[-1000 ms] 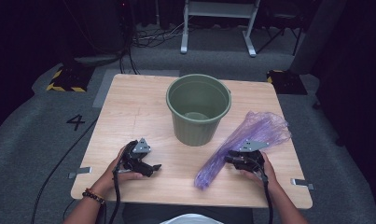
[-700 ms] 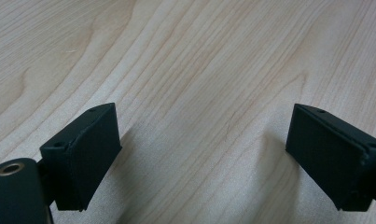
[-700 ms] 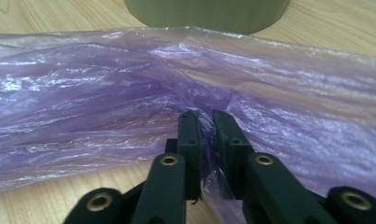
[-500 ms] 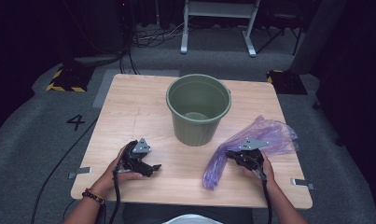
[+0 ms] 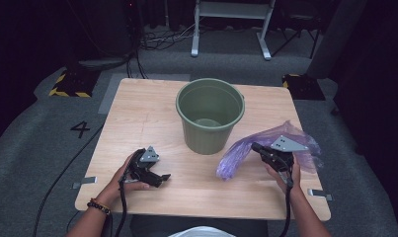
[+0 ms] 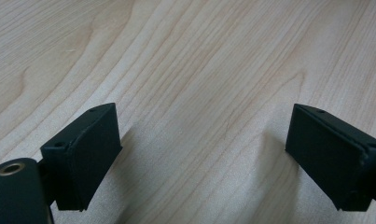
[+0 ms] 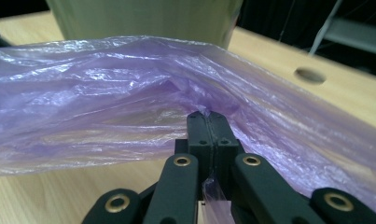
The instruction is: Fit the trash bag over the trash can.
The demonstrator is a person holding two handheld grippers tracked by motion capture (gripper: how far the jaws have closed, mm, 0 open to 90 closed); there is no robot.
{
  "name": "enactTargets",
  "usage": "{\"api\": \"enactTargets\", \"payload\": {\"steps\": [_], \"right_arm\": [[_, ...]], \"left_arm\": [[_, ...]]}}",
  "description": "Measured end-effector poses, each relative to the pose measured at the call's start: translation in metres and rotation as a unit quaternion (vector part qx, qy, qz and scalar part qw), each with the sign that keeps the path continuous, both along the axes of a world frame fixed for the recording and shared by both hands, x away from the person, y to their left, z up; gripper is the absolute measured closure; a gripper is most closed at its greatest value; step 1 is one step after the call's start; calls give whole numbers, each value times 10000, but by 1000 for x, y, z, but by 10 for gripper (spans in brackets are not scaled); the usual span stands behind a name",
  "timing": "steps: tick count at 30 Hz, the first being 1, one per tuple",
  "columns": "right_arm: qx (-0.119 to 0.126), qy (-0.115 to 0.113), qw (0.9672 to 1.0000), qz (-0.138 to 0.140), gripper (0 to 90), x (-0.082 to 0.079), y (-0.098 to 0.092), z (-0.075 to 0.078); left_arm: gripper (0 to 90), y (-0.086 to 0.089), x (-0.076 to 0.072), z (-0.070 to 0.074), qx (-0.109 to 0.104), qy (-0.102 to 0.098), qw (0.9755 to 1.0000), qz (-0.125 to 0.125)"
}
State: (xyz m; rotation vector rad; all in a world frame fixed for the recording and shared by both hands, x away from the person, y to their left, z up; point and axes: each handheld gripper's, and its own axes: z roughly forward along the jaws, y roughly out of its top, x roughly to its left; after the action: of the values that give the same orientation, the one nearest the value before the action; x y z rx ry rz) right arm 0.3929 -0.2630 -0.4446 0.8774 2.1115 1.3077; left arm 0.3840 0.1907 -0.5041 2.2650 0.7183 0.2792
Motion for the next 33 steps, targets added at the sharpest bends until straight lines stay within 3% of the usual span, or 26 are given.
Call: {"api": "enactTargets", "payload": {"steps": [7,8,16,33], "right_arm": [[283,-303,9991,-95,900,-4,-7,17],[352,-449,9983,-128,900,-6,-9,24],[686,-867,9936,-238,900,-15,-19,49],[780,-1316,9870,-487,900,-16,-22,80]], "left_arm": [[97,0,-1,0,17,-13,10000,36],[97,0,-1,0,15,-13,10000,41],[98,0,-1,0,18,-14,10000,41],[97,0,-1,0,18,-14,10000,42]]}}
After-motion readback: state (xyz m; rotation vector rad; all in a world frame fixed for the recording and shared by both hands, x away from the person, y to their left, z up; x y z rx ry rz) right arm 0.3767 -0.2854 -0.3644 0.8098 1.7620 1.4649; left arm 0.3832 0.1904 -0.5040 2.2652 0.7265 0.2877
